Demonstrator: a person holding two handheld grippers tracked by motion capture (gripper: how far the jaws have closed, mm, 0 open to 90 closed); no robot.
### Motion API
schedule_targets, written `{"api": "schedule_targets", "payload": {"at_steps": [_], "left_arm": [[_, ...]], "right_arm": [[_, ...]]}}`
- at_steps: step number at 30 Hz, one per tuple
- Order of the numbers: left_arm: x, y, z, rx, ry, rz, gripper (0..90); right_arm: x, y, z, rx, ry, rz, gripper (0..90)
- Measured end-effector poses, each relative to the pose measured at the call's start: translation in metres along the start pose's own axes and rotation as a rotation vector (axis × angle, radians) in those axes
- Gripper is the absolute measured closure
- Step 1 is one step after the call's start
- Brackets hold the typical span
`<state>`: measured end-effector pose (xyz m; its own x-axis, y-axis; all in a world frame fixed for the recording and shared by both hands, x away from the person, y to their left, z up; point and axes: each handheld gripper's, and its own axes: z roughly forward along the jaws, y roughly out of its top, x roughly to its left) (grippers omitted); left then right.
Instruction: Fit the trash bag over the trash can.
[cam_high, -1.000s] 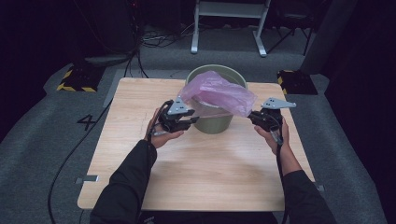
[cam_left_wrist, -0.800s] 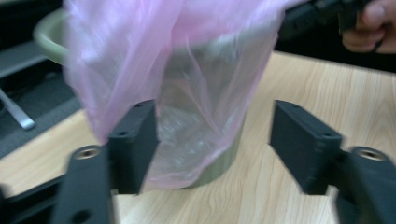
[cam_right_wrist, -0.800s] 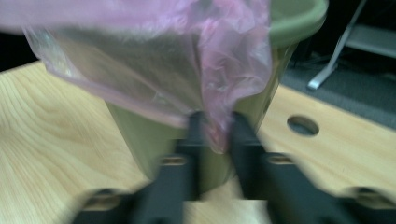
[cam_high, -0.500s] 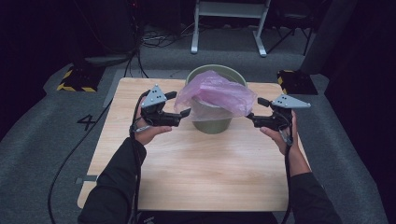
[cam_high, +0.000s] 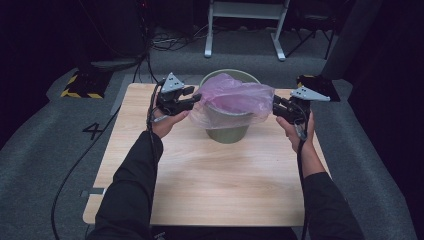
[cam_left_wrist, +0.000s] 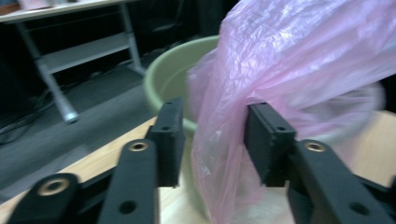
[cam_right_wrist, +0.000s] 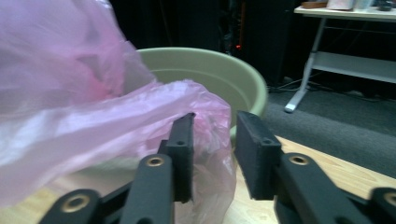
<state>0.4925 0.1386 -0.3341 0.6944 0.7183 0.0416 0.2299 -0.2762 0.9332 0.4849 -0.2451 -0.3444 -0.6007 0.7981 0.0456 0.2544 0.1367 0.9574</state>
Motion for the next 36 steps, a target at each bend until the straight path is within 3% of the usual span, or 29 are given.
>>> {"api": "schedule_targets", "payload": {"at_steps": [5,9,12,19,28,36], "left_arm": [[0.005,0.000,0.015,0.033,0.044,-0.010,80.4],[0.012,-0.001,0.025,0.052,0.064,-0.047,88.7],[0.015,-0.002,0.031,0.048,0.071,-0.072,89.6],[0.027,-0.010,0.044,0.106,0.118,-0.136,89.8],[0.027,-0.023,0.065,0.203,0.105,-0.172,89.9],[0.031,-0.043,0.078,0.286,0.097,-0.204,89.9]], "right_arm": [[-0.005,-0.002,0.008,0.019,-0.039,0.008,84.4],[-0.009,-0.003,0.012,0.037,-0.070,0.003,88.3],[-0.013,-0.003,0.016,0.039,-0.074,0.019,88.7],[-0.017,-0.004,0.027,0.067,-0.103,0.029,90.0],[-0.021,-0.009,0.039,0.120,-0.153,0.035,90.0],[-0.025,-0.019,0.047,0.147,-0.150,0.062,90.0]]}}
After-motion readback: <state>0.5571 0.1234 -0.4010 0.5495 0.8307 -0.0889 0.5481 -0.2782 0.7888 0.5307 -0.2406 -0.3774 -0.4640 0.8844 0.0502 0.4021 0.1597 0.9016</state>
